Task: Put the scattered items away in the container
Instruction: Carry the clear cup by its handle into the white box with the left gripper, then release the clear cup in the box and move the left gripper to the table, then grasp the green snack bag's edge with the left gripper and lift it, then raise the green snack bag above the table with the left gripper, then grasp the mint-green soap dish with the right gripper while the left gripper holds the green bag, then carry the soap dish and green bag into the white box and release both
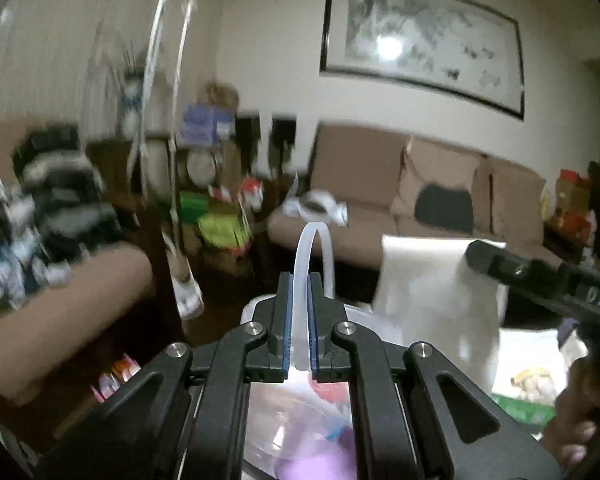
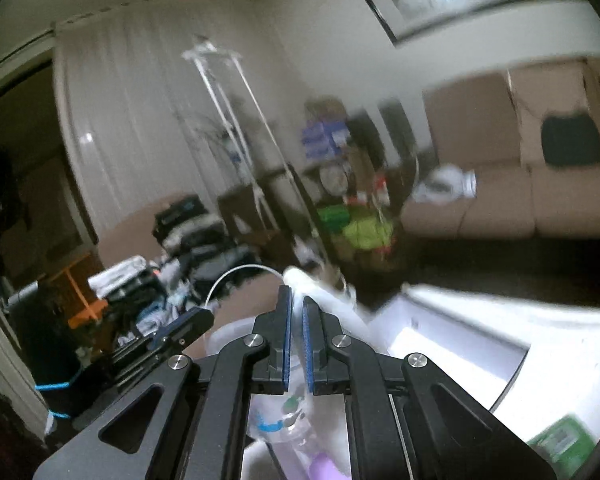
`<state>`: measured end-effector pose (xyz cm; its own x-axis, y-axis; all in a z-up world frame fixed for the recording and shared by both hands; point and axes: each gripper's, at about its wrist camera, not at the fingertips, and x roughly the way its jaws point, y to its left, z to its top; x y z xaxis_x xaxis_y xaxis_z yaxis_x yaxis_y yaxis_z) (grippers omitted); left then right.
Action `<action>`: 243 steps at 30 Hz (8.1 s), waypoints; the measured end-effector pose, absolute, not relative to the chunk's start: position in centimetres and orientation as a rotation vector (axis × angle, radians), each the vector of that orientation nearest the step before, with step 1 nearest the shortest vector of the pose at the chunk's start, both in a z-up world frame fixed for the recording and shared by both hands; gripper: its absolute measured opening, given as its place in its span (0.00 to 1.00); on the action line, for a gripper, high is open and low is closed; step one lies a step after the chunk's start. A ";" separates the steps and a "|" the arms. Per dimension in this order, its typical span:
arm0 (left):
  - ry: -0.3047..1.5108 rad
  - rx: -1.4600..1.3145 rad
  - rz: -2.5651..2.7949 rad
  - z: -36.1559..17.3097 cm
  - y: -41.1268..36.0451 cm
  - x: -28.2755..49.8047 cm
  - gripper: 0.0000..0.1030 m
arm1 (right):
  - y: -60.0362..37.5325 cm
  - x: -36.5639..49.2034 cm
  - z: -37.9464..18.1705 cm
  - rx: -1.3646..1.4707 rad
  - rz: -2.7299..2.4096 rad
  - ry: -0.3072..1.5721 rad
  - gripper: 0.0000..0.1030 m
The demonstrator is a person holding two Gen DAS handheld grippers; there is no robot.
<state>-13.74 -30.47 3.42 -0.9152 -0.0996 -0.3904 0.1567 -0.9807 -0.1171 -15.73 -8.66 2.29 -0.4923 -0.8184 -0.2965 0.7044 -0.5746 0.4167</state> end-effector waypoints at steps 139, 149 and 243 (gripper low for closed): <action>1.020 1.191 -2.832 -16.0 -13.1 -8.9 0.32 | 23.1 -6.1 -15.0 1.639 -2.145 -0.502 0.86; 0.660 0.979 -3.099 -8.1 -8.9 -7.9 0.06 | 24.8 -7.2 -15.8 1.577 -2.113 -0.699 0.86; 0.239 1.010 -2.752 -5.5 -24.9 -12.6 0.27 | -6.1 -15.6 -11.6 1.039 -2.011 -0.376 0.17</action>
<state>-12.55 -24.95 -5.45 -0.7463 -0.1309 -0.6526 0.2416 -0.9669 -0.0824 -15.59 -6.09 -11.64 -0.3216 -0.7800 -0.5368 0.5333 -0.6176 0.5780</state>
